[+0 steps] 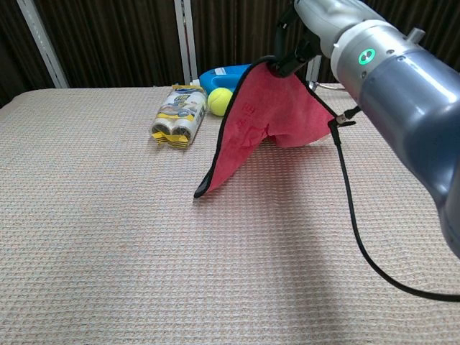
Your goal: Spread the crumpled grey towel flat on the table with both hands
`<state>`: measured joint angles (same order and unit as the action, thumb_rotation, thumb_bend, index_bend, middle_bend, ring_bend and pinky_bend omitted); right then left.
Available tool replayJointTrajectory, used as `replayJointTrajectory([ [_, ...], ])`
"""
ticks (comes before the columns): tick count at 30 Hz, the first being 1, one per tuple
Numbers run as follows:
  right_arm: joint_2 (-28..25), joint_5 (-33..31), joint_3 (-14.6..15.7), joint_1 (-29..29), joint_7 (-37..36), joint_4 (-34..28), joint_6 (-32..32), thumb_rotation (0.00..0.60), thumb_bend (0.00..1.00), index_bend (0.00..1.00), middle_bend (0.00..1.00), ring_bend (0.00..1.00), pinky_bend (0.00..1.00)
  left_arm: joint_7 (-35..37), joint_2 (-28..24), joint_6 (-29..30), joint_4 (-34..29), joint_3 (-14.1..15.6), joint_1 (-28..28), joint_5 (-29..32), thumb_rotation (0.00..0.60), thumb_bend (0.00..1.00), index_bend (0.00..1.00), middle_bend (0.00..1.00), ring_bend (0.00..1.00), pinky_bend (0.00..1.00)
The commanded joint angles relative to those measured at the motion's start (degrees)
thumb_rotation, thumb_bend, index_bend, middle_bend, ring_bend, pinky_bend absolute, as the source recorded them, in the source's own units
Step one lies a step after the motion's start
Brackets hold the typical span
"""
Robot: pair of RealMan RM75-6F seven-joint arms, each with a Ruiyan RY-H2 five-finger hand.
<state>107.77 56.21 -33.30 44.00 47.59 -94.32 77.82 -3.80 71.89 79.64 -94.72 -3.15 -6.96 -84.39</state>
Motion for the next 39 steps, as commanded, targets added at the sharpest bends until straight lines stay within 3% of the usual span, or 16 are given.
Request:
replayJointTrajectory([
  [1, 0.5, -1.2, -1.6, 2.6, 2.3, 1.1, 0.3, 0.6, 0.5, 0.68, 0.26, 0.08, 0.09, -0.1, 0.0, -0.6, 0.0, -0.1, -0.4, 0.6, 0.6, 0.08, 0.04, 0.0, 0.0, 0.06],
  [9, 0.7, -4.6, -5.2, 8.0, 4.7, 3.4, -0.1, 0.6, 0.5, 0.68, 0.26, 0.08, 0.09, -1.4, 0.2, -3.1, -0.9, -1.3, -2.2, 3.1, 0.6, 0.08, 0.05, 0.0, 0.0, 0.06],
  [16, 0.2, -6.6, -7.2, 11.2, 4.0, 6.0, -1.0, 0.6, 0.5, 0.68, 0.26, 0.08, 0.09, -4.2, 3.1, -4.9, -2.9, -4.1, -5.2, 5.5, 0.6, 0.09, 0.11, 0.0, 0.0, 0.06],
  [22, -0.1, -8.6, -7.4, 13.1, 3.8, 7.3, -0.9, 0.6, 0.5, 0.68, 0.26, 0.08, 0.09, -8.2, 11.8, -6.2, -2.6, -8.7, -9.8, 10.1, 0.6, 0.11, 0.16, 0.0, 0.0, 0.06],
  [29, -0.3, -9.8, -5.9, 13.6, 3.2, 7.5, 0.6, 0.6, 0.5, 0.68, 0.26, 0.08, 0.09, -10.9, 24.2, -5.9, 3.9, -12.5, -15.2, 13.1, 0.6, 0.1, 0.21, 0.0, 0.0, 0.06],
  [39, -0.5, -10.4, -4.0, 14.7, 5.1, 5.9, 3.9, 0.6, 0.5, 0.68, 0.26, 0.08, 0.09, -14.5, 33.0, -10.5, 10.6, -16.5, -22.0, 19.9, 0.6, 0.1, 0.22, 0.0, 0.0, 0.06],
])
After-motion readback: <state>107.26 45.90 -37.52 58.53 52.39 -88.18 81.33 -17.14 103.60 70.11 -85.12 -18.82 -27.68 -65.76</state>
